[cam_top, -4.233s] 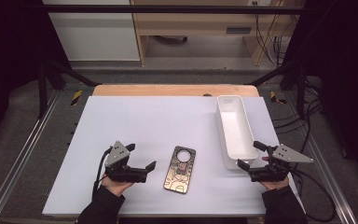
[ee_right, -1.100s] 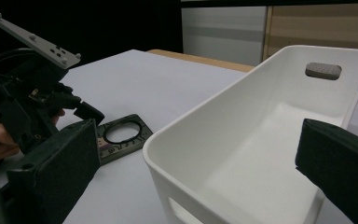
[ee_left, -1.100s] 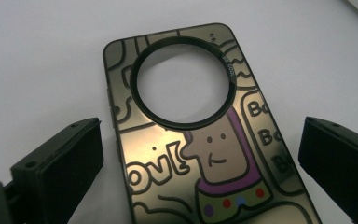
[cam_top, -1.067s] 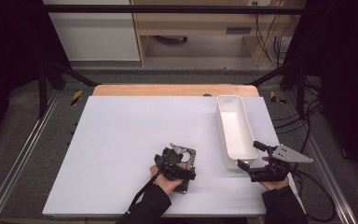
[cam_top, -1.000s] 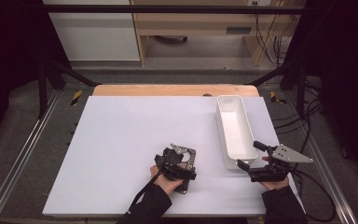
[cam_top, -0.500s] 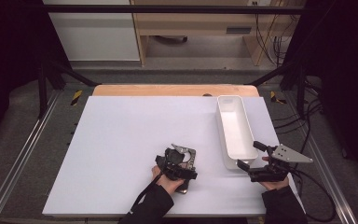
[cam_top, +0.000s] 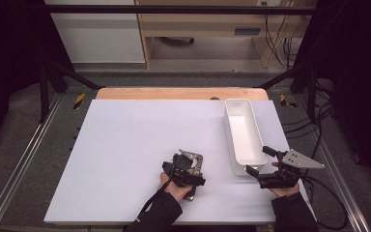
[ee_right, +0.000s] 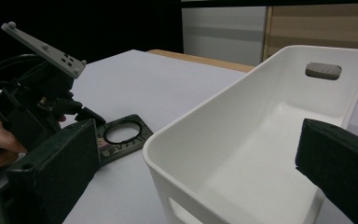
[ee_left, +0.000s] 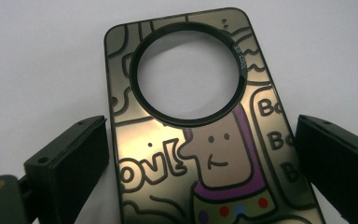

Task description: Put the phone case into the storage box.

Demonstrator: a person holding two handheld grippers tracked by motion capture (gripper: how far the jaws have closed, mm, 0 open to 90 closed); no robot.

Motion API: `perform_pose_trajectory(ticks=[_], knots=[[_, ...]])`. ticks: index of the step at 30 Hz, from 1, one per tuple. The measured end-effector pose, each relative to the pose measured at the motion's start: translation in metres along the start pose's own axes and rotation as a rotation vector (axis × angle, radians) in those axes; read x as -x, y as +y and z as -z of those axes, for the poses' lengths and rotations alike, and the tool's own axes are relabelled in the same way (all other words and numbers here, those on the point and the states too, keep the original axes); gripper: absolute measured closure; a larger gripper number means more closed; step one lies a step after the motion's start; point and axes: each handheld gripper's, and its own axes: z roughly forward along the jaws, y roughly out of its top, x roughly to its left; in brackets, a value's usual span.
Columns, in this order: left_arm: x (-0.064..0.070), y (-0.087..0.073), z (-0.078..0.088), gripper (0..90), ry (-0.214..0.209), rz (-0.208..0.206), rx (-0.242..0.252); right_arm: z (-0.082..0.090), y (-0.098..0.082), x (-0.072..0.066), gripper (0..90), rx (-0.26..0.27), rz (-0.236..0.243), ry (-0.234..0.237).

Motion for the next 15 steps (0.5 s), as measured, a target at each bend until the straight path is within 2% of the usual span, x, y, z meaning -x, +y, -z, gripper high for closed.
perform_pose_trajectory(ticks=[15], knots=[[0.0017, 0.0004, 0.0015, 7.4, 0.014, 0.013, -0.001, 0.0002, 0.0001, -0.0001, 0.3, 0.001, -0.002, 0.001]])
